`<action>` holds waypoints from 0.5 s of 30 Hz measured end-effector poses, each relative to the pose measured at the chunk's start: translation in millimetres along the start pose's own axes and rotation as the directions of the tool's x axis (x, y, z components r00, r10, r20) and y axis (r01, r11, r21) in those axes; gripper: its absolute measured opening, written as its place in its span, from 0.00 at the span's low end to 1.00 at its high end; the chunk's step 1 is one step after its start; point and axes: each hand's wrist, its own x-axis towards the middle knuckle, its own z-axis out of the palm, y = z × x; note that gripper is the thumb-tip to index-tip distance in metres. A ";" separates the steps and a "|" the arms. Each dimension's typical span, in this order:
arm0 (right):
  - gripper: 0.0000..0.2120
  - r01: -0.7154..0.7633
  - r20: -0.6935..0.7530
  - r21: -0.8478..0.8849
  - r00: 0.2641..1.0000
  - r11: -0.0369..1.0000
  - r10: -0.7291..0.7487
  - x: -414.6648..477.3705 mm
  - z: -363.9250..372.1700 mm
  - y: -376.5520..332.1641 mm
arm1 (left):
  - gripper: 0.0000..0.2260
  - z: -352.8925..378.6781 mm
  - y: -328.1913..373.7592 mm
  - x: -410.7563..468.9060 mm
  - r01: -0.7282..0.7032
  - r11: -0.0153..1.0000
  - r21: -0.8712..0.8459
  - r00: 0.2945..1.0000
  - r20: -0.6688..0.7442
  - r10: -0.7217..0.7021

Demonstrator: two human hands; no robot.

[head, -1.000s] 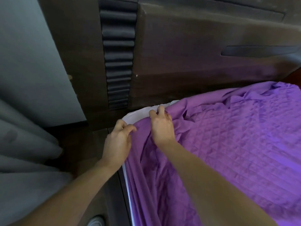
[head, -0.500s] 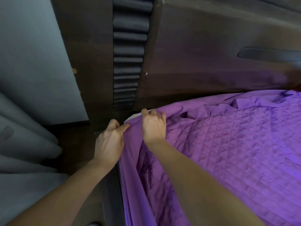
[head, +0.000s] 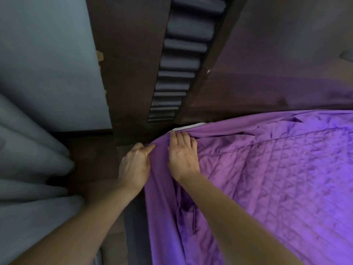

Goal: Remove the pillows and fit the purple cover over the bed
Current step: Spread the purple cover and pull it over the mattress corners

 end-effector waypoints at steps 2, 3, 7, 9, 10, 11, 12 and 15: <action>0.25 0.016 -0.005 -0.069 1.000 0.997 -0.016 -0.9 3.3 0.8 | 0.19 1.4 -1.1 0.1 0.002 1.000 -0.001 1.000 0.027 -0.002; 0.25 0.025 0.001 -0.095 1.000 0.995 -0.025 -2.1 3.2 1.6 | 0.18 1.6 -1.4 -0.6 -0.012 1.000 0.009 0.999 0.039 0.012; 0.23 0.087 0.012 -0.140 0.996 0.986 -0.086 -12.4 5.2 -2.3 | 0.19 0.8 -9.3 -6.7 -0.115 0.970 0.214 0.993 0.022 0.113; 0.25 0.114 0.019 -0.132 0.994 0.985 -0.112 -13.1 5.9 -4.6 | 0.20 1.1 -11.4 -8.5 -0.118 0.935 0.335 0.991 -0.014 0.130; 0.25 0.127 0.010 -0.132 0.992 0.983 -0.127 -10.3 6.0 -6.0 | 0.20 0.1 -11.2 -8.8 -0.117 0.927 0.355 0.990 -0.026 0.135; 0.25 0.138 0.006 -0.139 0.990 0.981 -0.139 -5.6 7.0 -7.0 | 0.20 -0.5 -10.7 -7.9 -0.116 0.924 0.364 0.989 -0.045 0.142; 0.25 0.144 0.006 -0.145 0.990 0.979 -0.144 0.1 5.7 -7.2 | 0.20 -0.3 -9.7 -6.0 -0.120 0.921 0.370 0.987 -0.053 0.150; 0.28 0.194 0.144 -0.153 0.975 0.969 -0.172 16.8 -3.3 -13.8 | 0.21 2.6 -11.8 3.7 -0.085 0.926 0.369 0.994 -0.035 0.105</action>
